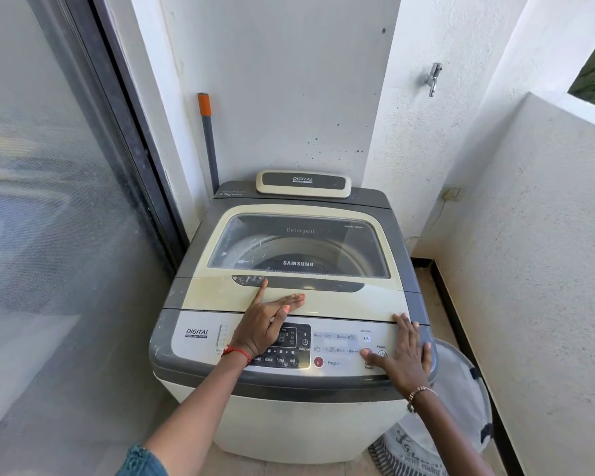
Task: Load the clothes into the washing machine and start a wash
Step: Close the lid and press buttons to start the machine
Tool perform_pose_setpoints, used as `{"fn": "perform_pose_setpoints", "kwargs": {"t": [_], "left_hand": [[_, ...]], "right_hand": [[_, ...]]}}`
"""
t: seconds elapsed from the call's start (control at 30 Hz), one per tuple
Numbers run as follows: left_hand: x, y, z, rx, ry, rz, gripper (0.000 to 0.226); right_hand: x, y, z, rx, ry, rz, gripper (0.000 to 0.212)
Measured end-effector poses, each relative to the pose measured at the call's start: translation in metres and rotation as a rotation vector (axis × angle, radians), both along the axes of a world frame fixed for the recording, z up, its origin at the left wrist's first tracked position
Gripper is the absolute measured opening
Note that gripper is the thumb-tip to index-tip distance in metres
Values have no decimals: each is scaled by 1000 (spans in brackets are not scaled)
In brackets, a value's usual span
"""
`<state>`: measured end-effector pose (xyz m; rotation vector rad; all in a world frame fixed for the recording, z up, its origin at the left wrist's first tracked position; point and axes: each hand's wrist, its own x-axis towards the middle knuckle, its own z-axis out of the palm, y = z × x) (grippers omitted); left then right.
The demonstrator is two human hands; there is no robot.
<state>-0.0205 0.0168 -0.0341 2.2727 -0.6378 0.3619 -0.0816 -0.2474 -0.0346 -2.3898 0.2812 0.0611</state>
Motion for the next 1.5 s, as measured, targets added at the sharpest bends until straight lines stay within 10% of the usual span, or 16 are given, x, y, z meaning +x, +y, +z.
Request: {"fn": "perform_pose_setpoints", "kwargs": {"t": [0.53, 1.5], "left_hand": [[2, -5, 1, 184, -14, 20, 48], [77, 40, 15, 332, 236, 561, 79]], "right_hand": [[16, 10, 23, -136, 232, -3, 95], [131, 28, 28, -390, 26, 161, 81]]}}
